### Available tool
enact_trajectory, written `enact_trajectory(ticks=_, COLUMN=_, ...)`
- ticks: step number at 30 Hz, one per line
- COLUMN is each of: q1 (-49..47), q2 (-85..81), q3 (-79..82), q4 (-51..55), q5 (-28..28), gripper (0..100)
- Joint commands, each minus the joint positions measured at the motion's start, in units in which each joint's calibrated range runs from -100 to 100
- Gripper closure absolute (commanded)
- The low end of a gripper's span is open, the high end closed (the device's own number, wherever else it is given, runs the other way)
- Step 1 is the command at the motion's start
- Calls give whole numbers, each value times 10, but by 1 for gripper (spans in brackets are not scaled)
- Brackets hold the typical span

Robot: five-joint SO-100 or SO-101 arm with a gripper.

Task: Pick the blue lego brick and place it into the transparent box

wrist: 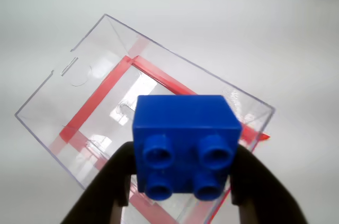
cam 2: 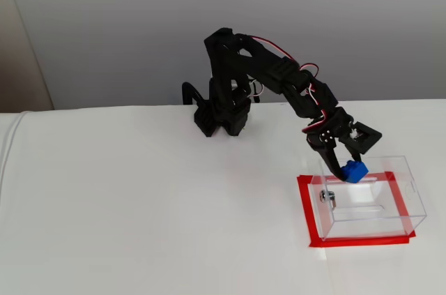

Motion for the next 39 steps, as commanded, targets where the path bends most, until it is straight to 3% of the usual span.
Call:
enact_trajectory(ticks=1, q1=-16, q2=47, q3=-94, q4=-20, q5=-1, gripper=92)
enact_trajectory(ticks=13, q1=-44, q2=167, q3=-183, q4=-16, q5=-2, gripper=91)
enact_trajectory(ticks=20, q1=-44, q2=167, q3=-183, q4=-15, q5=-2, gripper=77)
enact_trajectory(ticks=33, q1=-43, q2=165, q3=-184, q4=-15, q5=-2, gripper=77)
enact_trajectory(ticks=39, q1=-44, q2=164, q3=-184, q4=-15, q5=-2, gripper=89)
